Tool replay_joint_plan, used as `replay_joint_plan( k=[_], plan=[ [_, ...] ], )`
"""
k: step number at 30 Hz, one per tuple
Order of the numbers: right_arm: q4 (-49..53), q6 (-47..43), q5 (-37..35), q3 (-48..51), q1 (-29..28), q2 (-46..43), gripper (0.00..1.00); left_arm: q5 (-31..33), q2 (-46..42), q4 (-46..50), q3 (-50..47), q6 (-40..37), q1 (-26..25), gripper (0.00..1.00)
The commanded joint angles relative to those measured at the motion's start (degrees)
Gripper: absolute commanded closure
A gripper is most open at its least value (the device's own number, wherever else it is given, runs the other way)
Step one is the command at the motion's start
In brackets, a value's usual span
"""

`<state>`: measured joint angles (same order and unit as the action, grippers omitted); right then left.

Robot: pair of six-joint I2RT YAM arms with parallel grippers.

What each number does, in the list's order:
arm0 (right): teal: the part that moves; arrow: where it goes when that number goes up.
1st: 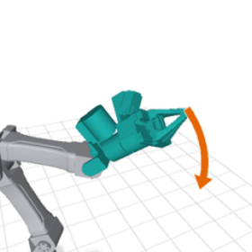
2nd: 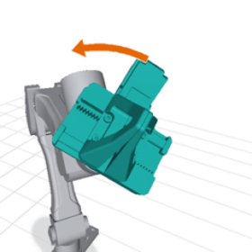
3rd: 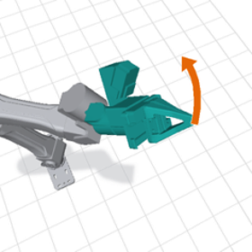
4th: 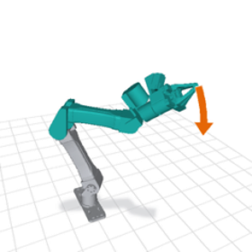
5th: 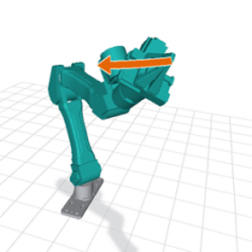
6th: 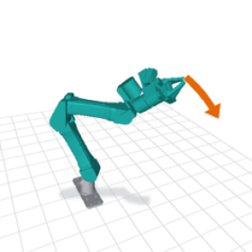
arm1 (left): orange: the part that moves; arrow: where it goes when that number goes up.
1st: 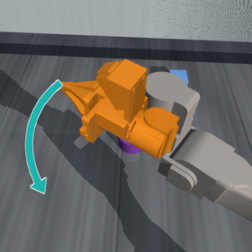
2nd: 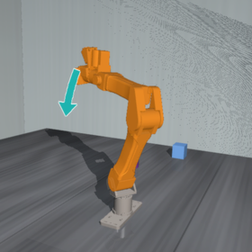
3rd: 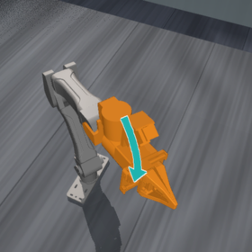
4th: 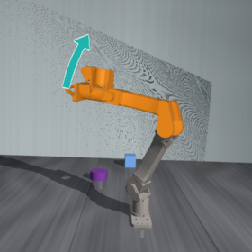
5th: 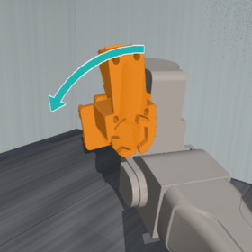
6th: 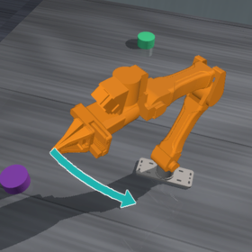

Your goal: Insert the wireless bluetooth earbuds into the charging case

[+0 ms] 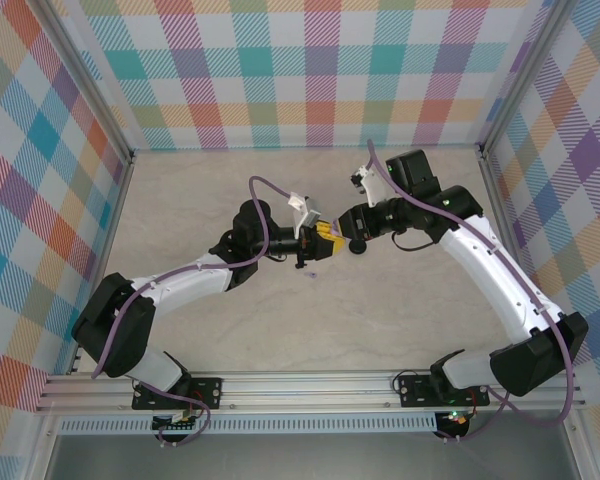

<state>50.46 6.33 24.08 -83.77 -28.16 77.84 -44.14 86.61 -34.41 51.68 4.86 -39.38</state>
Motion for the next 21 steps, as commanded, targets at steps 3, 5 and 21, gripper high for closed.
replay_joint_plan(
  k=[3,5,21],
  plan=[
    [2.9,-5.7,6.0,-1.0,-0.6,-0.2,0.67,-4.7,0.0,-2.3,3.2,0.4,-1.0,1.0],
    [4.2,-6.8,4.7,-1.4,-0.7,-0.2,0.63,-4.8,0.1,-2.0,3.6,0.7,-1.0,1.0],
    [2.2,-2.8,-9.6,-1.1,-0.7,-4.1,0.49,-1.0,-0.6,4.5,4.2,-3.0,-0.8,1.0]
  ],
)
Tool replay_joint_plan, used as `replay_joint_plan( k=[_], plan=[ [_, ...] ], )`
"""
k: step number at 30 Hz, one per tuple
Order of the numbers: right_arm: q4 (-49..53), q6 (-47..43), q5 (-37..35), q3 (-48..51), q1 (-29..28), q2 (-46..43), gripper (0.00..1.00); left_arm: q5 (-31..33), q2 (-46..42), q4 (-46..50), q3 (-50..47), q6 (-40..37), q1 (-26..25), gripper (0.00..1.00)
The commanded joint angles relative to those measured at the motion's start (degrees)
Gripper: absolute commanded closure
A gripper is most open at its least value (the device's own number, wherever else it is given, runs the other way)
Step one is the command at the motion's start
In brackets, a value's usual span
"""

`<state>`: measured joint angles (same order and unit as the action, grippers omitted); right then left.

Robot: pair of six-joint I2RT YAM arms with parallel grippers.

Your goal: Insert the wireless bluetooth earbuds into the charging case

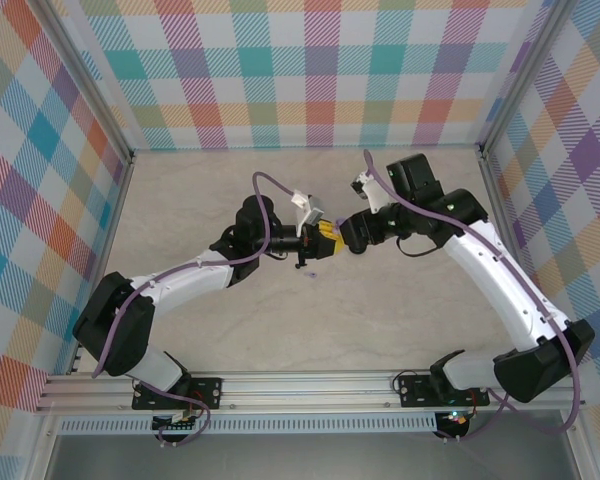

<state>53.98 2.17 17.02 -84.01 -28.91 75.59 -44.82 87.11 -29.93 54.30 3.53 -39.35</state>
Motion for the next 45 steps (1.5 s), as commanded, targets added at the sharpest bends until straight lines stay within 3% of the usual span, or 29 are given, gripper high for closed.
replay_joint_plan(
  k=[1,6,14,19,33,45],
  plan=[
    [-1.5,1.7,-2.9,-0.7,0.1,-2.3,0.49,-0.3,-1.1,0.2,1.6,-1.8,-0.8,1.0],
    [-1.1,2.6,-3.1,-0.5,0.1,-3.3,0.49,0.7,-1.1,1.0,1.5,-2.1,-0.8,1.0],
    [0.9,2.1,-1.7,0.7,0.2,-2.6,0.67,1.0,-1.7,1.0,1.9,-2.0,-0.7,1.0],
    [0.8,2.3,-0.5,1.0,0.2,-1.6,0.72,0.5,-1.9,0.7,2.0,-1.8,-0.7,1.0],
    [0.8,2.8,-3.3,0.8,0.2,0.3,0.78,-1.5,-2.6,-0.6,1.5,-1.4,-0.8,1.0],
    [2.2,-0.6,2.8,-0.4,0.1,1.5,0.78,-4.8,-1.9,0.6,2.4,-1.9,-0.8,1.0]
  ],
)
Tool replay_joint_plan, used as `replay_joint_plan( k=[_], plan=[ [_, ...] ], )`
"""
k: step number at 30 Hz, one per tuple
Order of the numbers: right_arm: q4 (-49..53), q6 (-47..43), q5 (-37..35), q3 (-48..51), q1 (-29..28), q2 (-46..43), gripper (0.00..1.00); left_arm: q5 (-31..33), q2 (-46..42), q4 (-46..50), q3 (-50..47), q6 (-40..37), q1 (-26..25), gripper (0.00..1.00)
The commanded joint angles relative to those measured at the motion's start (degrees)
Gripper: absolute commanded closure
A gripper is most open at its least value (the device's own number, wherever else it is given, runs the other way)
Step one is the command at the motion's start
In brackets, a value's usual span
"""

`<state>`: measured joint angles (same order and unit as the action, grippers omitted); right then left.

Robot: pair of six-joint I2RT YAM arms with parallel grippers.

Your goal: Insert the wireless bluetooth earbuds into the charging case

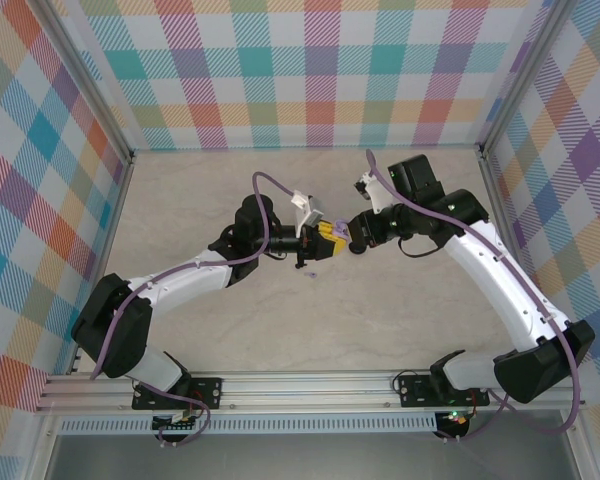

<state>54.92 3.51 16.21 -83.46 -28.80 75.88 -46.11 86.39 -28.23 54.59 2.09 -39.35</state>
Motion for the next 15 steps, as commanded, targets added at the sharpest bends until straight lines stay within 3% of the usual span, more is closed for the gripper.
replay_joint_plan(
  k=[1,8,15],
  plan=[
    [1.8,-2.3,3.9,-1.3,0.1,1.6,0.78,-3.7,-1.1,-0.4,2.4,-0.8,-0.8,1.0],
    [5.4,-4.8,4.3,-2.7,0.0,3.3,0.74,-5.7,-0.6,1.2,3.4,-2.0,-0.8,1.0],
    [5.1,-3.6,-0.4,-2.4,-0.2,1.4,0.68,1.9,-1.3,2.4,2.8,-1.9,-0.7,1.0]
  ],
)
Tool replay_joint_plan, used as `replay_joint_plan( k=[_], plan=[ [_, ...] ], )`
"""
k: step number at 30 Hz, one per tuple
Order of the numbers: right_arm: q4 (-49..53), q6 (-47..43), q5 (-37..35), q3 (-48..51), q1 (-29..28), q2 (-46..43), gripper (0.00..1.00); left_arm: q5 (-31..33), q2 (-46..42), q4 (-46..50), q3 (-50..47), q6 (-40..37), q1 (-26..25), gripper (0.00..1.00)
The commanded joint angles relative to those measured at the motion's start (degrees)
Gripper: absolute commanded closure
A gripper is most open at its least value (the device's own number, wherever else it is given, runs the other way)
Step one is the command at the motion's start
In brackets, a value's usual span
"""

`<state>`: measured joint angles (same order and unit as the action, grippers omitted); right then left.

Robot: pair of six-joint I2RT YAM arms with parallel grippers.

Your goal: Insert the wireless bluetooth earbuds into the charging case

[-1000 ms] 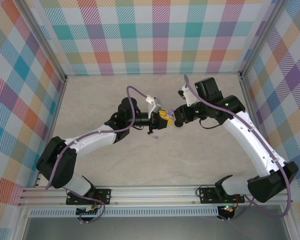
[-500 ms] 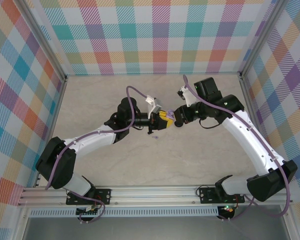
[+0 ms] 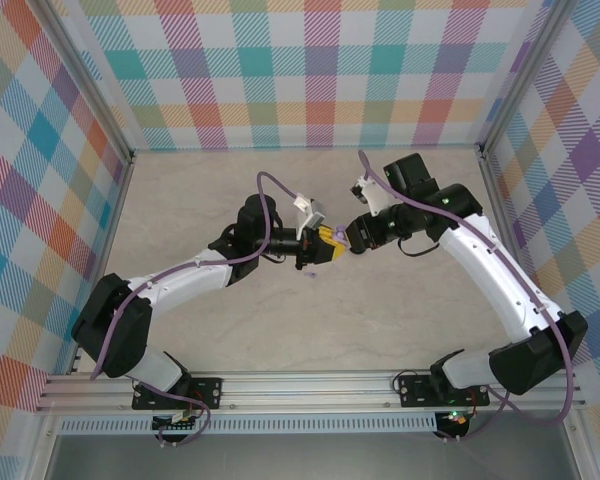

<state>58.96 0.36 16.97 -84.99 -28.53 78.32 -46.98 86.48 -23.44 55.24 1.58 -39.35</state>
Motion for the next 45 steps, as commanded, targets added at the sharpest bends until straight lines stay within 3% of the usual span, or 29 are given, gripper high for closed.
replay_joint_plan(
  k=[1,7,11,15,22,31,45],
  plan=[
    [0.5,0.4,-2.7,-0.6,-0.4,-1.9,0.67,4.0,-1.6,-1.9,1.9,-1.2,-0.3,1.0],
    [-3.5,5.6,-11.7,2.7,-0.2,-5.0,0.63,5.3,-4.7,-1.2,-1.3,0.2,3.8,1.0],
    [-3.7,6.8,-12.4,4.5,-0.1,-2.2,0.63,3.6,-8.0,-0.4,-4.3,1.1,7.3,1.0],
    [-6.4,7.5,-10.4,7.1,-0.1,0.8,0.63,1.6,-11.6,-0.9,-7.4,2.7,10.8,1.0],
    [-14.0,8.0,1.1,10.3,-0.4,10.3,0.62,-2.3,-16.8,0.8,-10.1,4.1,15.7,1.0],
    [-18.1,11.0,2.1,8.2,-4.6,24.0,0.54,-2.1,-19.7,1.6,-11.5,4.0,16.5,1.0],
    [-15.4,15.2,-5.6,0.4,-9.9,37.1,0.52,-1.8,-20.7,1.7,-12.0,3.8,16.5,1.0]
  ],
)
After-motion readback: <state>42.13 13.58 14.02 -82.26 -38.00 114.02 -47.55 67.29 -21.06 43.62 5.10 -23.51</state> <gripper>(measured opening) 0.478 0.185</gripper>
